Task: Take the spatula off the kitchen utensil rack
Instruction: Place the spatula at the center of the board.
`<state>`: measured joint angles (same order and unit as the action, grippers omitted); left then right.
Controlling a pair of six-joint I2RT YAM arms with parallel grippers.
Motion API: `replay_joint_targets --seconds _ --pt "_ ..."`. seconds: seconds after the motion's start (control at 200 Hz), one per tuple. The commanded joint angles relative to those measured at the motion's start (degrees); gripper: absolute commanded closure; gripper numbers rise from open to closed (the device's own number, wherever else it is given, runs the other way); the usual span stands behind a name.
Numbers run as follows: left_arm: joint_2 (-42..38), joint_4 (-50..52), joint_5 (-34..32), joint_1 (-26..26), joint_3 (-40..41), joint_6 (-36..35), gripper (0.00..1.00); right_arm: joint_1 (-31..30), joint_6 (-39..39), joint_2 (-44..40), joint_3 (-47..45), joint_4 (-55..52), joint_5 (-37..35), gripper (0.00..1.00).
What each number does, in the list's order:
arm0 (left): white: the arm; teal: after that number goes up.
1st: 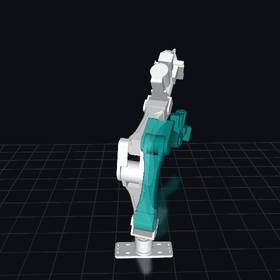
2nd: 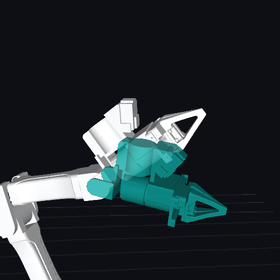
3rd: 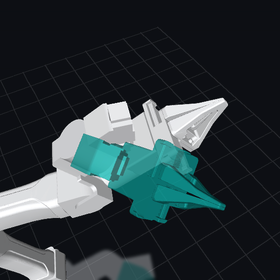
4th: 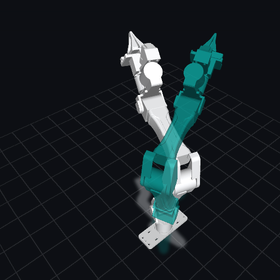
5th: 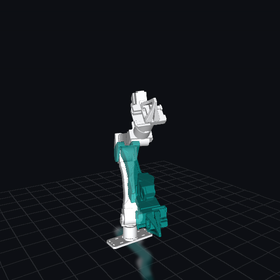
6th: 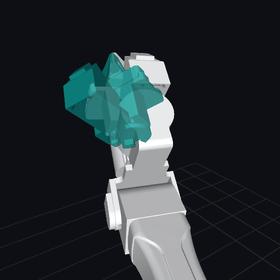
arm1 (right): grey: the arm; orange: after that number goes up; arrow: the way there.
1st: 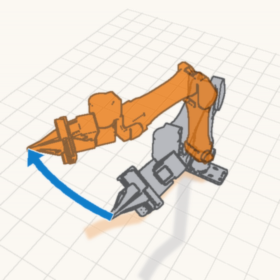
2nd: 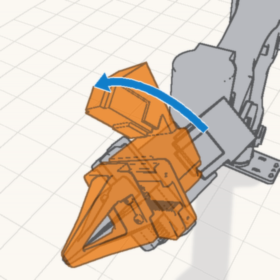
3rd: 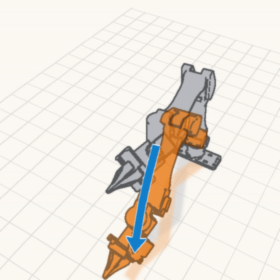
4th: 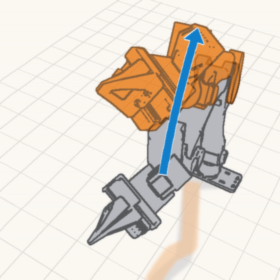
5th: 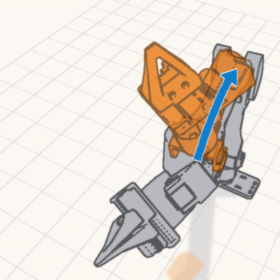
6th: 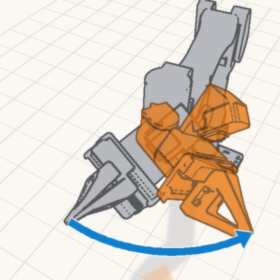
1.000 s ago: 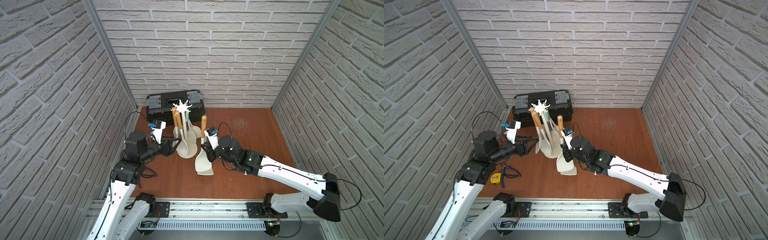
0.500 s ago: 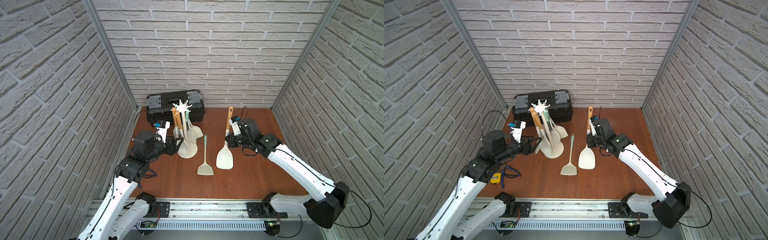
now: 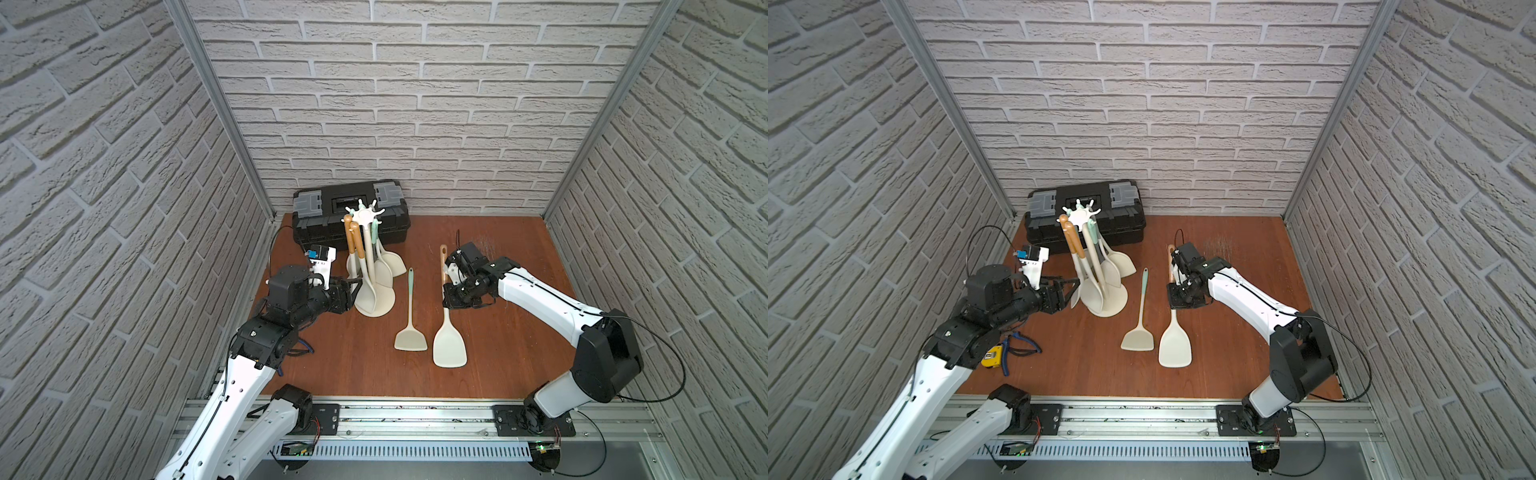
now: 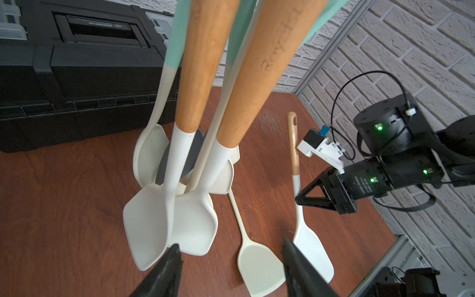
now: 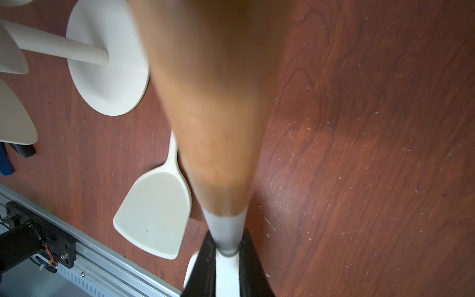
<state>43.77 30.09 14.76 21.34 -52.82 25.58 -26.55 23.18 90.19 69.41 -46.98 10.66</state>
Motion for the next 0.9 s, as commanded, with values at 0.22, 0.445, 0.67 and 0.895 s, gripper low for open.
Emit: replay_joint_targets --seconds 0.22,0.445,0.67,0.895 --pt "0.0 -1.9 -0.5 -0.6 2.0 0.4 0.36 1.8 1.6 6.7 1.4 4.3 4.7 0.97" --pt "0.3 -2.0 -0.5 -0.9 2.5 0.2 0.36 2.1 2.2 12.3 5.1 6.5 5.6 0.97" --pt "0.6 -2.0 -0.4 -1.8 3.3 0.1 0.35 2.6 3.5 17.3 8.3 8.1 6.6 0.97" --pt "0.9 -2.3 -0.1 -2.7 3.8 0.0 0.35 3.3 3.4 20.9 9.7 8.0 6.3 0.97"
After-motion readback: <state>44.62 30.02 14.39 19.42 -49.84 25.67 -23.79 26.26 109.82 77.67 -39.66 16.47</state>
